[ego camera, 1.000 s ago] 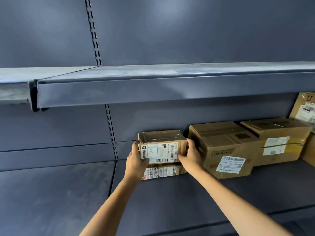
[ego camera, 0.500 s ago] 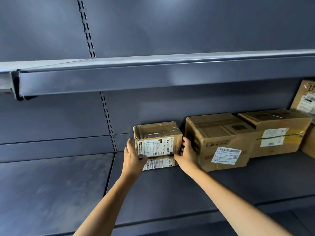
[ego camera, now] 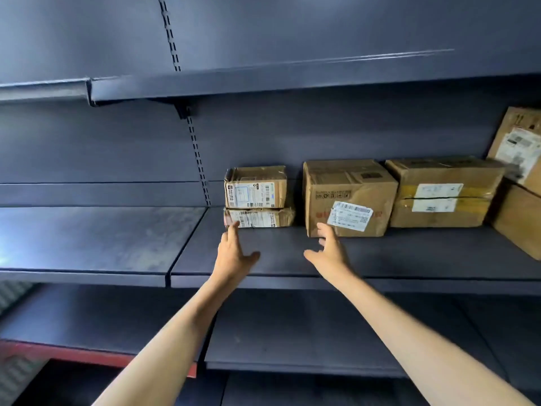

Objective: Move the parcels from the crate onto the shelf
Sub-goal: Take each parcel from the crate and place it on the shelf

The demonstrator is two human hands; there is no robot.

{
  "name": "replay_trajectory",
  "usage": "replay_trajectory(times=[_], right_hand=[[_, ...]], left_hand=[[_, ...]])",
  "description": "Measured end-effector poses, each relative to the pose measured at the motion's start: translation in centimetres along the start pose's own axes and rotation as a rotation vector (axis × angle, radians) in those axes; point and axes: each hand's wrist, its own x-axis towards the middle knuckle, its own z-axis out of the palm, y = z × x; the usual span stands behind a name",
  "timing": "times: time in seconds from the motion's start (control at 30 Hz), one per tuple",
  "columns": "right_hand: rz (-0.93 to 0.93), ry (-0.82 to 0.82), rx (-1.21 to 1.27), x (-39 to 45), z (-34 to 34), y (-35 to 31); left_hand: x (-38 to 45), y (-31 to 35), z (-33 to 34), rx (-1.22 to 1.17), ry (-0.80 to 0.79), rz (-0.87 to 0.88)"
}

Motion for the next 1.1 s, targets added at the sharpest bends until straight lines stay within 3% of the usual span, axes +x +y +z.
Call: replay_trajectory(times=[0.47, 0.87, 1.1], right_hand=[[0.255, -0.13, -0.127, -17.3, -10.2, 15.2], [0.594, -0.269, -0.199, -29.4, -8.4, 28.0], [0.699, -0.257, -0.162, -32.0, -4.3, 33.4]], left_hand=[[-21.5, -0.7, 9.5, 0.014, -0.284, -0.251], [-34.5, -9.4, 16.0, 0.195, -0.678, -0.493], [-37.5, -13.8, 20.0, 0.184, -0.772, -0.613]])
